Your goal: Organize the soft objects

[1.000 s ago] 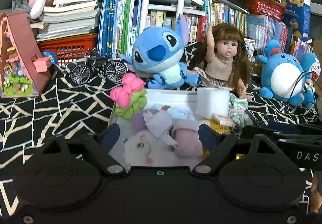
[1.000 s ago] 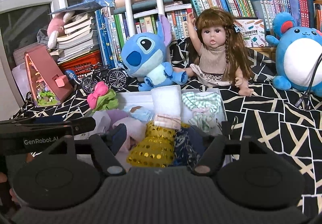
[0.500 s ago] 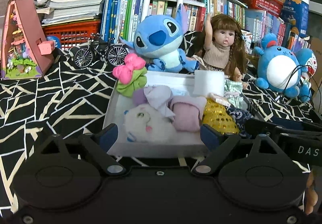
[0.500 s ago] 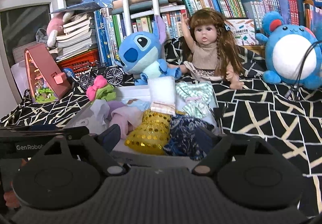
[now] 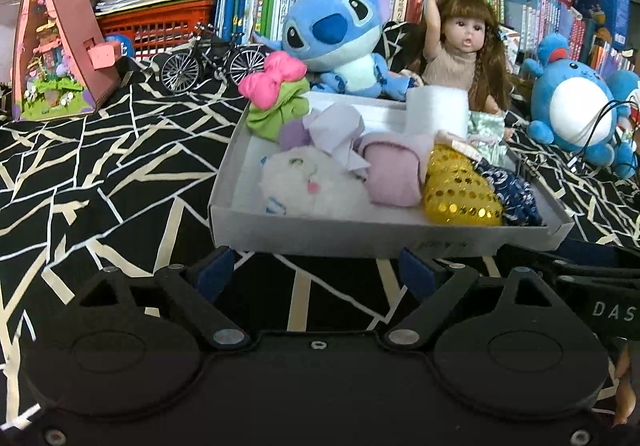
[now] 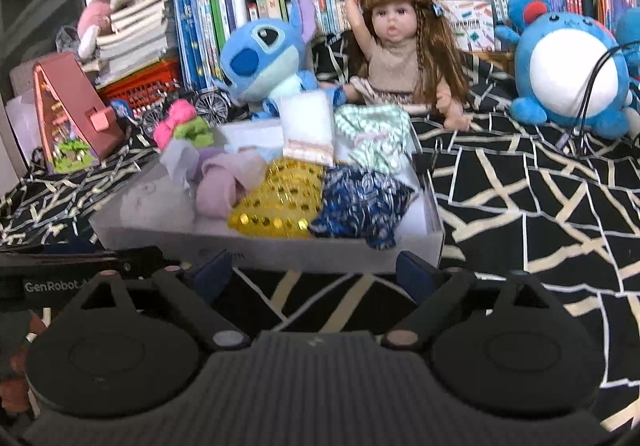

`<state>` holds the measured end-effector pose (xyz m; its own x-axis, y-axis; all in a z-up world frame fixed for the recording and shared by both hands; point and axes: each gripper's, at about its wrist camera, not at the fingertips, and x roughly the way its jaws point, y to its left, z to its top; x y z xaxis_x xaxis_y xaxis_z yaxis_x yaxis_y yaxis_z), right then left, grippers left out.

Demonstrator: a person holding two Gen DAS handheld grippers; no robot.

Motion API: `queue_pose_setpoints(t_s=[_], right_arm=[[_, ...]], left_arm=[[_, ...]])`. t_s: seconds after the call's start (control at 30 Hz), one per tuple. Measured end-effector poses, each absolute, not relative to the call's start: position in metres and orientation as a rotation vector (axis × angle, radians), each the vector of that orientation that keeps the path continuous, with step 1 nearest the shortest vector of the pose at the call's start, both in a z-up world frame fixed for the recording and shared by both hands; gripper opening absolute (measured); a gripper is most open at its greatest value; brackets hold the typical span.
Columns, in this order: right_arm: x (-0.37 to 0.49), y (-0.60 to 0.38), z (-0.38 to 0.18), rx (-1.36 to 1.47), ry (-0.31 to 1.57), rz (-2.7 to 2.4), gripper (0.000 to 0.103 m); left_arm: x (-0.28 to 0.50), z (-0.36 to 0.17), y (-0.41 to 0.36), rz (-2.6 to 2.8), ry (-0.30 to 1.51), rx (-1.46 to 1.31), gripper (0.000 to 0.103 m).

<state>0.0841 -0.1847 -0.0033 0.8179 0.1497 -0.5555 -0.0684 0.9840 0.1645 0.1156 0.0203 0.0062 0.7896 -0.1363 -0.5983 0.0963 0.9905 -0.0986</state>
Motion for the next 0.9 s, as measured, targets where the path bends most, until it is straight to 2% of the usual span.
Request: queue_pose_setpoints(t_s=[0.13, 0.3, 0.37, 0.67, 0.9], right_arm=[[0.089, -0.182, -0.012, 0.120, 0.637, 0.089, 0.094], [0.096, -0.179, -0.019, 0.106, 0.664, 0.063, 0.101], [0.097, -0.177, -0.020, 0.096, 0.669, 0.059, 0.103], [0.100, -0.171, -0.023, 0.056, 0.678, 0.046, 0.103], [0.099, -0.169, -0.023, 0.037, 0.680, 0.039, 0.103]], left_arm=[[0.118, -0.002, 0.018, -0.104, 0.662, -0.059, 0.089], [0.123, -0.010, 0.016, -0.077, 0.663, -0.040, 0.090], [0.124, -0.011, 0.014, -0.067, 0.658, -0.026, 0.094], [0.128, -0.015, 0.013, -0.047, 0.667, -0.014, 0.101], [0.130, -0.016, 0.011, -0.027, 0.678, 0.005, 0.103]])
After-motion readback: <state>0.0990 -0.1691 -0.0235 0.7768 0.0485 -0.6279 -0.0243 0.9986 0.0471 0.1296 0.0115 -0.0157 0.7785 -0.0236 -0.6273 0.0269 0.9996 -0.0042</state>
